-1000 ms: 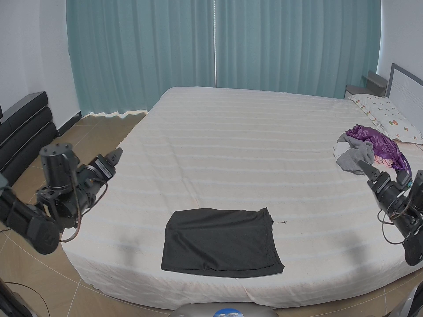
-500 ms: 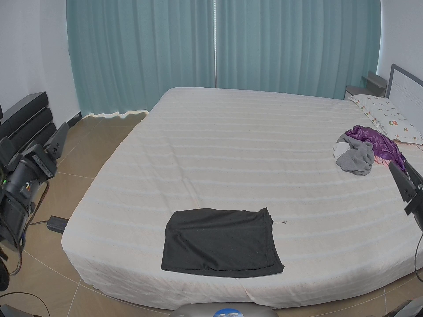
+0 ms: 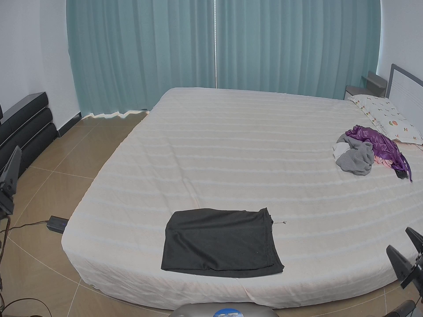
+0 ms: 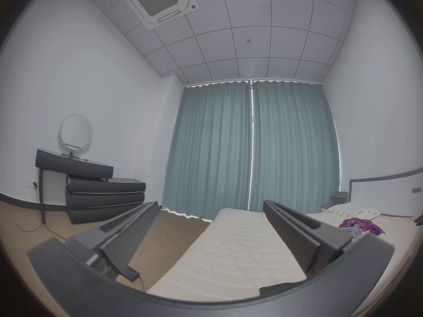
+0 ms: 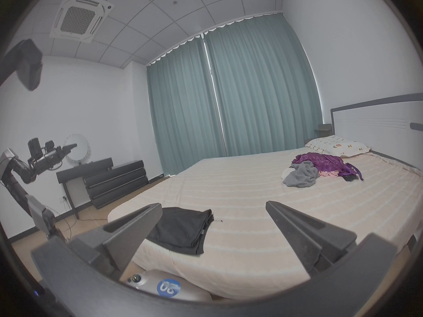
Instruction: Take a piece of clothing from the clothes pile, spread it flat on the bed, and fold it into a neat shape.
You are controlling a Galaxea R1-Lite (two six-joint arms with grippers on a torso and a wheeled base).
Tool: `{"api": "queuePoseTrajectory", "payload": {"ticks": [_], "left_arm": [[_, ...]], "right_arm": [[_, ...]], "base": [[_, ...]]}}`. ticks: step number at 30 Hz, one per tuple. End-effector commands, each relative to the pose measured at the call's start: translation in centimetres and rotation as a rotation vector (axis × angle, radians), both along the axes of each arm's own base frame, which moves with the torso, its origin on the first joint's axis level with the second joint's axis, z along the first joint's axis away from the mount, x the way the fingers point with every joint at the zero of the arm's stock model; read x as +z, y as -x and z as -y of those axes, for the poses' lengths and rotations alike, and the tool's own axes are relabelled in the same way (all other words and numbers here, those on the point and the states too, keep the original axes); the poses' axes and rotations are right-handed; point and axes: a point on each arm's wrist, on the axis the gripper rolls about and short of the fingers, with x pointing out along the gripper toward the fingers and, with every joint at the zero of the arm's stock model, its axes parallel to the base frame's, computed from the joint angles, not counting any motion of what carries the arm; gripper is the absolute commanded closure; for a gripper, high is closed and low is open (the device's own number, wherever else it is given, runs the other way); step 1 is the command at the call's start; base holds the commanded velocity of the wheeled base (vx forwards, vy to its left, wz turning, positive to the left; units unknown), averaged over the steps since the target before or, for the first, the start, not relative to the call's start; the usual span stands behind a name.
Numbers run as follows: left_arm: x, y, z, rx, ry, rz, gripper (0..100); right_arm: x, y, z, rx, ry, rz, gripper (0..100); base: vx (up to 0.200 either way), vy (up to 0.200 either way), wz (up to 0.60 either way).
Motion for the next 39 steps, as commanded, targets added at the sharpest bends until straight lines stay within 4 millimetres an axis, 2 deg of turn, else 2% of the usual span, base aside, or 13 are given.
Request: {"api": "queuePoseTrajectory", "payload": {"ticks": [1, 5, 9, 11, 16, 22, 25, 27, 32, 35, 39], "left_arm": [[-2.2, 8.4, -2.7, 0.175, -0.031, 0.131, 0], [-3.0, 10.1, -2.7, 0.234, -0.045, 0.165, 0], [-3.4, 11.2, -2.5, 0.261, -0.064, 0.205, 0], [-4.0, 12.0, -2.2, 0.249, -0.093, 0.224, 0], [-5.8, 12.7, -2.0, 0.170, -0.133, 0.191, 0], [-6.0, 12.6, -2.0, 0.159, -0.131, 0.204, 0], [-7.2, 11.9, -1.9, 0.097, -0.161, 0.161, 0], [-9.2, 10.9, -1.8, 0.060, -0.191, 0.098, 0], [-9.3, 10.8, -1.8, 0.051, -0.186, 0.092, 0], [-9.9, 10.6, -1.7, 0.017, -0.194, 0.033, 0], [-11.1, 10.2, -1.6, -0.044, -0.197, -0.077, 0]], "right_arm": [[-3.2, 5.3, 0.0, -0.004, 0.081, 0.153, 0], [-2.2, 5.6, 0.0, -0.022, 0.136, 0.204, 0], [-2.3, 5.5, 0.1, -0.072, 0.193, 0.219, 0], [-2.7, 5.2, 0.3, -0.156, 0.231, 0.250, 0], [-2.2, 5.2, 0.3, -0.184, 0.253, 0.353, 0], [-2.2, 5.2, 0.5, -0.239, 0.245, 0.344, 0], [-2.9, 5.0, 0.5, -0.238, 0.249, 0.277, 0], [-3.5, 4.9, 0.5, -0.232, 0.250, 0.222, 0], [-3.9, 4.9, 0.5, -0.227, 0.253, 0.182, 0], [-4.0, 4.9, 0.5, -0.233, 0.249, 0.167, 0], [-4.8, 4.9, 0.5, -0.242, 0.133, 0.058, 0]], "base": [[0.000, 0.000, 0.00], [0.000, 0.000, 0.00], [0.000, 0.000, 0.00], [0.000, 0.000, 0.00], [0.000, 0.000, 0.00], [0.000, 0.000, 0.00], [0.000, 0.000, 0.00], [0.000, 0.000, 0.00], [0.000, 0.000, 0.00], [0.000, 0.000, 0.00], [0.000, 0.000, 0.00]]}}
